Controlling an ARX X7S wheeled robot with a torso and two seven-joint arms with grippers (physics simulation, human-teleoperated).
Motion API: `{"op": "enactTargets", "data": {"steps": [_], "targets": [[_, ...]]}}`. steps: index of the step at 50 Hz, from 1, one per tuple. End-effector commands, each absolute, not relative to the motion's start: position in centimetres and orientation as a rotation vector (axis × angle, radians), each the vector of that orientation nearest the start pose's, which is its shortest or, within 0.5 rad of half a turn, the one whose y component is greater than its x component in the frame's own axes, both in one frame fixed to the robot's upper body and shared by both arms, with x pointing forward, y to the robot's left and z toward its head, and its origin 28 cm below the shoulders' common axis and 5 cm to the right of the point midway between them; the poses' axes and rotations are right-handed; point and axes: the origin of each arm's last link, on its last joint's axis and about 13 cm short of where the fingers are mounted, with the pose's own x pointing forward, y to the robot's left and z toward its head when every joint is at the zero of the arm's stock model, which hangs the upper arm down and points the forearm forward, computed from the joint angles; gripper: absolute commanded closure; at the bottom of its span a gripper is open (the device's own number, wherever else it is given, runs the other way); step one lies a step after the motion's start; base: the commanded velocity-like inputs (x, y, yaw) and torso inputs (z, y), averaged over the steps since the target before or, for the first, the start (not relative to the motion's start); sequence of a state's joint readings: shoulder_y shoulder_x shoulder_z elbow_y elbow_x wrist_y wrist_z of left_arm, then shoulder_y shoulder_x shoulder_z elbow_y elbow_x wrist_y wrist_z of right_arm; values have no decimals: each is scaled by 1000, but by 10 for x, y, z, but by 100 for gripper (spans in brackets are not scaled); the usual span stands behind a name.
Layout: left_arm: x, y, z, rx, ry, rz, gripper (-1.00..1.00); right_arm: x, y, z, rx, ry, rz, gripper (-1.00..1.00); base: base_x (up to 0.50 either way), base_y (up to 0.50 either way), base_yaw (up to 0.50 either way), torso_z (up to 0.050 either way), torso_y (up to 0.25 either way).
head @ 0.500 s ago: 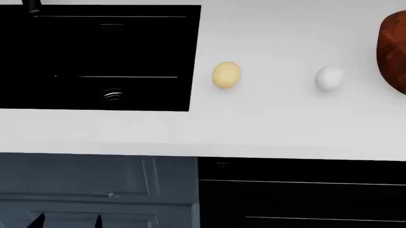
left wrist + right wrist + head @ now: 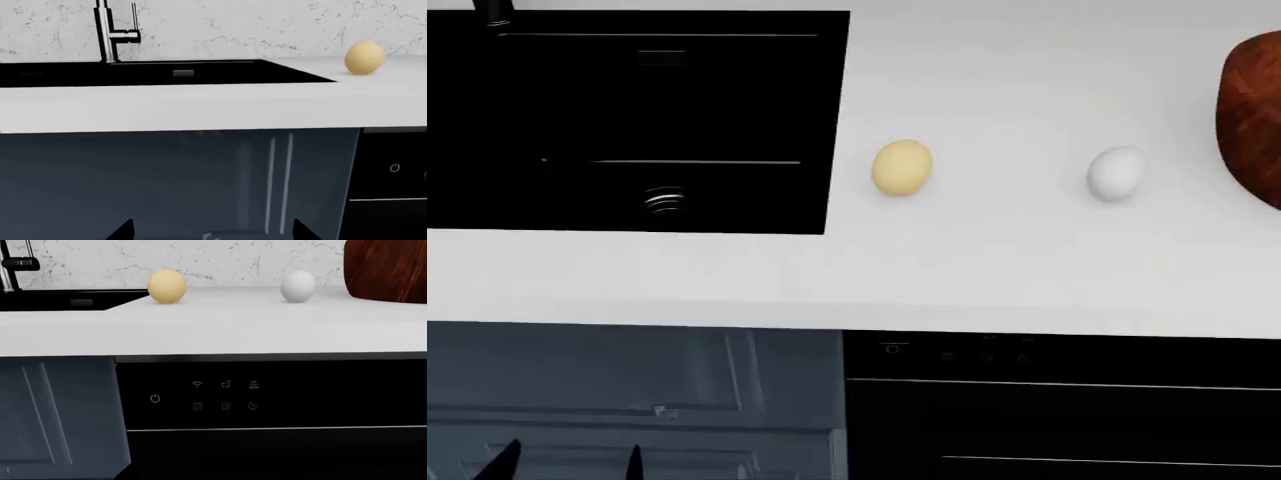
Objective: Place the eggs and milk next to the bowl.
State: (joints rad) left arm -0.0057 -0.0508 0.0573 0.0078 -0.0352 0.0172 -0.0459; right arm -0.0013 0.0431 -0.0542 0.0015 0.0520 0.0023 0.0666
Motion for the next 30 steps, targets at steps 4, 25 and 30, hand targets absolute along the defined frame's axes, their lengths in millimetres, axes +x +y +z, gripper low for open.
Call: {"op": "enactTargets", "data": {"steps": [4, 25, 30], "targets": [[210, 208, 22, -4, -73, -24, -100, 209, -95, 12, 12, 8, -13, -100, 0, 0, 0, 13, 4], [209, 208, 33, -29, -87, -31, -100, 212, -92, 15, 3, 9, -10, -100, 0, 0, 0, 50, 5], [209, 209, 33, -27, -91, -30, -100, 213, -91, 14, 4, 12, -8, -100, 0, 0, 0, 50, 0]]}}
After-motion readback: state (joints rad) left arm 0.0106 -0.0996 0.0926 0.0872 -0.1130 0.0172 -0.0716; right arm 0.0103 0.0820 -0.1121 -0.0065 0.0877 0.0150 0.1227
